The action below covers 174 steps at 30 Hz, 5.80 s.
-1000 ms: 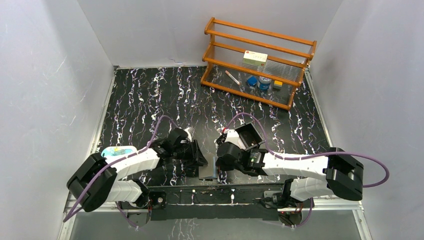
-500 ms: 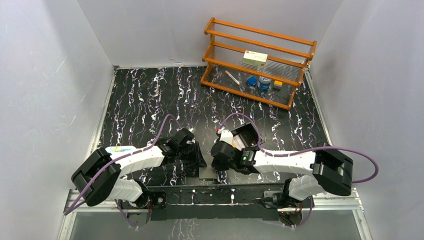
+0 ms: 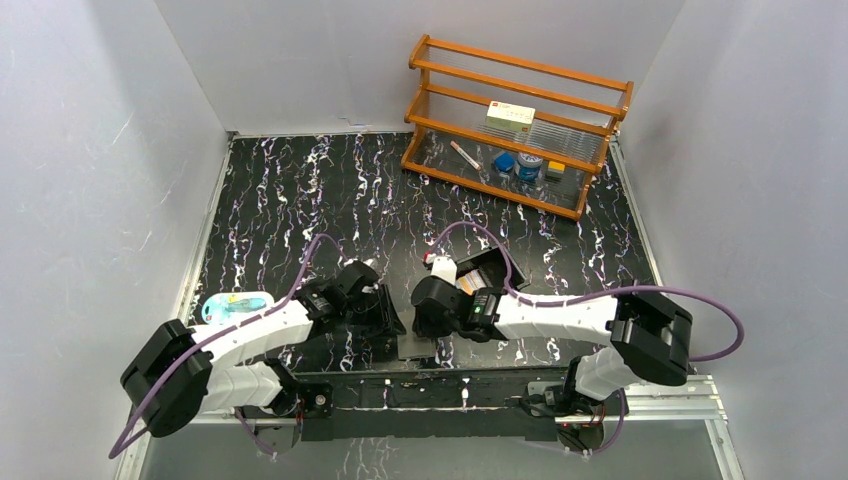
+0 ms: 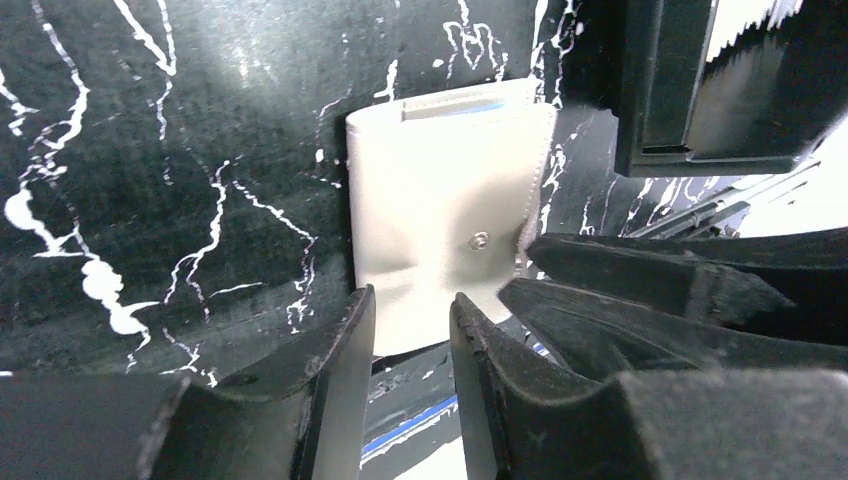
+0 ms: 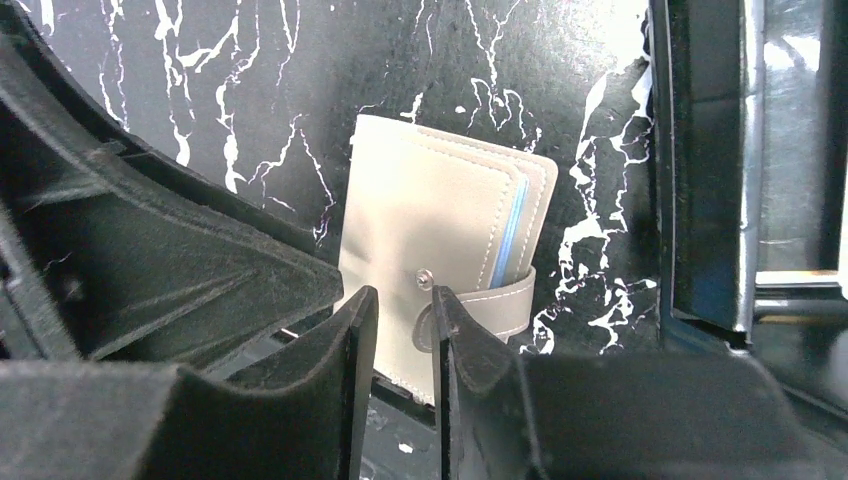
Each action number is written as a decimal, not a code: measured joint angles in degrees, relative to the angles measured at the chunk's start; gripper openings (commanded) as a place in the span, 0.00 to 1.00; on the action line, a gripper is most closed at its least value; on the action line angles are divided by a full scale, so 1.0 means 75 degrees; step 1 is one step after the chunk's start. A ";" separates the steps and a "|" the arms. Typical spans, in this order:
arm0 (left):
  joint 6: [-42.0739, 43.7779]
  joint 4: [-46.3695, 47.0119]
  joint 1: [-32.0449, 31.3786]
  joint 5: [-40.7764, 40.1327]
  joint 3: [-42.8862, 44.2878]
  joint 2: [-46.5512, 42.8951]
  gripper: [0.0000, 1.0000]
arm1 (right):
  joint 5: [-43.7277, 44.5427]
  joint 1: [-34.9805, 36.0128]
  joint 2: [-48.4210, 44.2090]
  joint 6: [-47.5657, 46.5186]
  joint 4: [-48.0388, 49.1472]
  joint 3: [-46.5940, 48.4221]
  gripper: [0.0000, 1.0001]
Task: Put the credit cards into the card holder
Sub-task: Close the card holder at the center of the board, then reset both arms
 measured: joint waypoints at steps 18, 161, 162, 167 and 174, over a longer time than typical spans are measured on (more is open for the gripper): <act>0.1078 0.0128 0.0076 0.0513 0.1498 0.2232 0.23 | -0.0309 -0.0385 -0.1597 -0.0006 -0.0953 -0.0656 0.26; 0.2495 -0.3934 0.0819 -0.2043 0.5773 -0.1201 0.99 | 0.1285 -0.0705 -0.3308 -0.1137 -0.3841 0.2410 0.98; 0.2588 -0.4071 0.0819 -0.2046 0.5919 -0.1338 0.99 | 0.1419 -0.0705 -0.3547 -0.1166 -0.3987 0.2413 0.98; 0.2818 -0.4494 0.0819 -0.1993 0.6000 -0.2002 0.99 | 0.1941 -0.0705 -0.4628 -0.1253 -0.4546 0.2413 0.98; 0.2745 -0.4607 0.0819 -0.1926 0.5269 -0.2993 0.99 | 0.2291 -0.0705 -0.5689 -0.1201 -0.4779 0.2407 0.98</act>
